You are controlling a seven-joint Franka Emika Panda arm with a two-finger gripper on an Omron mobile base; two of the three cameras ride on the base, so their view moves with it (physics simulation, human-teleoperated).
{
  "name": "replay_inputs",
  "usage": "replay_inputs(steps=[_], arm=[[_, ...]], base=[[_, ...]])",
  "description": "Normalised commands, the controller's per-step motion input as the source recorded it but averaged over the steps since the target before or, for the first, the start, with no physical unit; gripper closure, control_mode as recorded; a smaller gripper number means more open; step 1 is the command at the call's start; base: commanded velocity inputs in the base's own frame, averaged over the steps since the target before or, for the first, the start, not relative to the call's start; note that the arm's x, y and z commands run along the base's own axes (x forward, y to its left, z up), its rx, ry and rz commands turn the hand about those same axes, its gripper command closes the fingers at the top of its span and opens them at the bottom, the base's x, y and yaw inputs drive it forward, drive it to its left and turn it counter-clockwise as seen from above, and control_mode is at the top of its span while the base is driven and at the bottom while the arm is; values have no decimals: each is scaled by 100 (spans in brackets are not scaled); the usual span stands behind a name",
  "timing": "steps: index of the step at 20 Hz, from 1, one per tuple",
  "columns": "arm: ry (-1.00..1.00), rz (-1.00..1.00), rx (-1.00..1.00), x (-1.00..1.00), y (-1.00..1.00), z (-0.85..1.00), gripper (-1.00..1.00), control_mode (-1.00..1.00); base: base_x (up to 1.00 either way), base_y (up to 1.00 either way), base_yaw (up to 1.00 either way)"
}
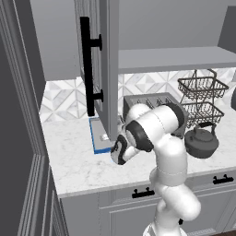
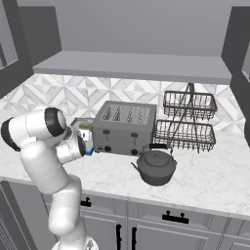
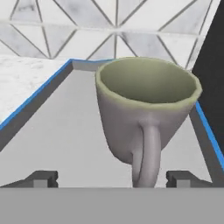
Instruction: Pick the kettle from the counter and place it on the tray. Then pick the mug from the cabinet and place it on the tray. Then close the cabinet doors.
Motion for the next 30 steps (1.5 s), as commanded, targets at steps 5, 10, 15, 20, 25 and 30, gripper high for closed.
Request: replay_inputs(steps=[5,10,15,20,25,30], arm=[[-7,-12,0,-50,4,20,-100,-100],[-5,-16,0,-33,5,85,-100,-100],[6,-17,0,-14,0,100,-100,-100],[20,-14,0,-14,0,100,-100,-100],[24,-13,0,-33,0,89,-100,-100],[25,-5,0,-69,0,48,-100,-100]], base=[[0,0,0],[0,0,0],[0,0,0],[0,0,0],[0,0,0],[0,0,0]])
